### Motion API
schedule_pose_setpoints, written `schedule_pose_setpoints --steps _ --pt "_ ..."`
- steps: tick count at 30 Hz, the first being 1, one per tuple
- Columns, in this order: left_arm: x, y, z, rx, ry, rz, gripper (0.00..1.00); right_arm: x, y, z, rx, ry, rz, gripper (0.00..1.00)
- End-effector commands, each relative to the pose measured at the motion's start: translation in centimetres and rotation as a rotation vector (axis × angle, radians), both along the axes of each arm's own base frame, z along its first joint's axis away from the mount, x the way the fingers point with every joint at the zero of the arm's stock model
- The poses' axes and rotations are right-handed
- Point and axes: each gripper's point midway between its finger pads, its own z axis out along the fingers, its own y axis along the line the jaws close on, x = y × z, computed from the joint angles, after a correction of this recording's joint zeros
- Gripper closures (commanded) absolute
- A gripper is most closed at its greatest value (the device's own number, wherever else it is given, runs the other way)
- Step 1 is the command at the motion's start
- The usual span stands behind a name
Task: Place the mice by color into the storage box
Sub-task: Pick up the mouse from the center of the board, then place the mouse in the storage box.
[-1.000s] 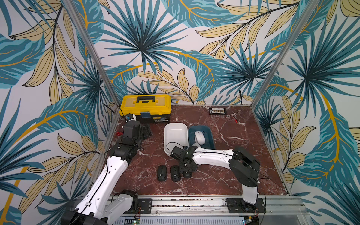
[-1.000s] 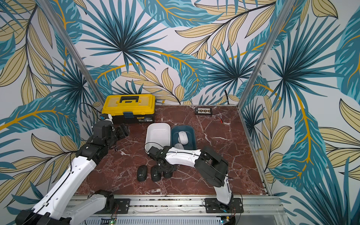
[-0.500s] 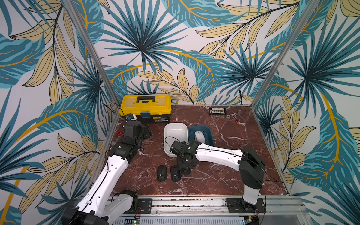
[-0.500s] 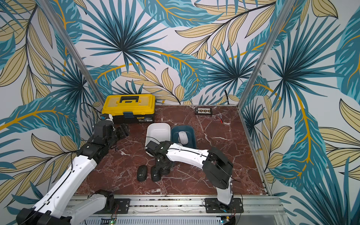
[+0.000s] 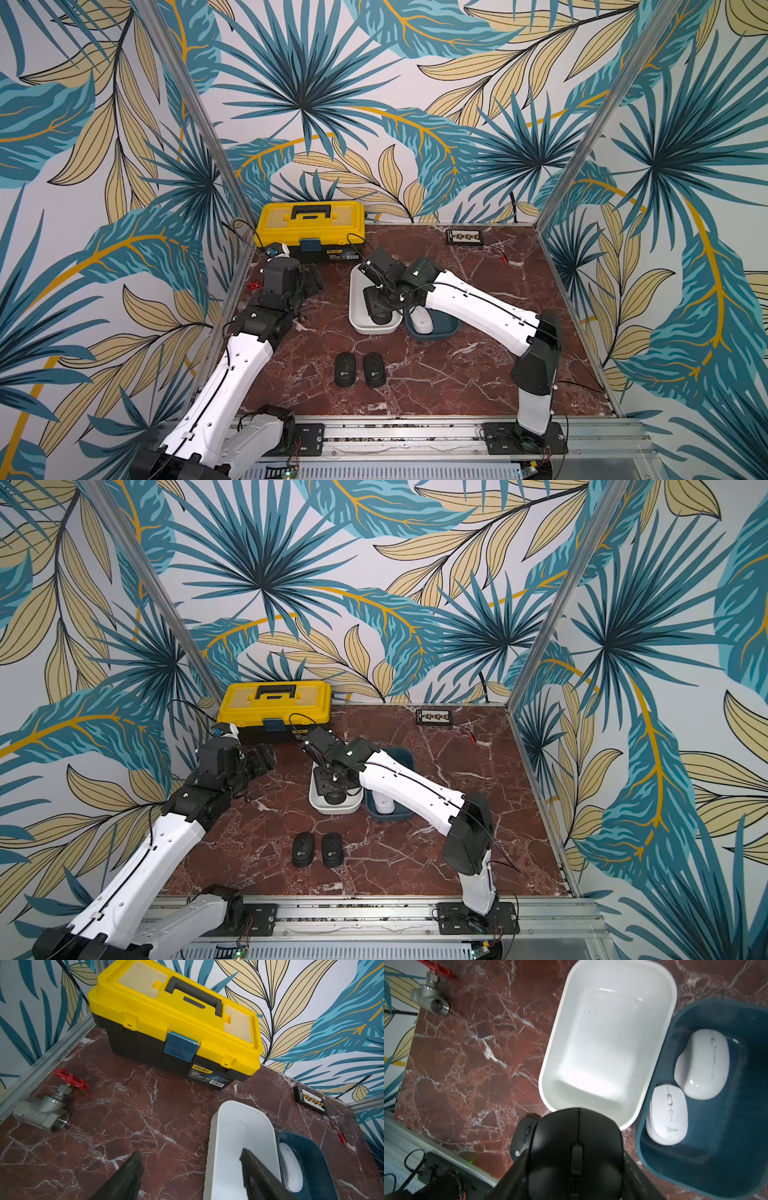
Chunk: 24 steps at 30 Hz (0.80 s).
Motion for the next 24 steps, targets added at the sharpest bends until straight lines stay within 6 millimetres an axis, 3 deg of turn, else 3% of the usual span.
schedule_pose_setpoints --steps 1,7,11,12,24 --pt "-0.8 0.6 -0.5 0.025 0.017 0.016 0.23 2.0 -0.3 -1.7 -0.065 -0.001 0.032 0.53" --pt "-0.8 0.6 -0.5 0.037 0.027 0.016 0.23 5.9 0.1 -4.5 -0.071 0.019 0.018 0.53" --pt "-0.9 0.4 -1.0 0.015 0.032 0.015 0.23 7.3 0.7 -6.8 -0.081 0.026 0.024 0.53" --pt "-0.9 0.4 -1.1 0.009 0.031 0.017 0.23 8.8 -0.3 -7.5 -0.082 0.032 -0.006 0.53" --pt "-0.9 0.3 -1.4 -0.007 0.037 0.018 0.23 12.3 -0.2 -12.6 -0.118 0.044 -0.020 0.52"
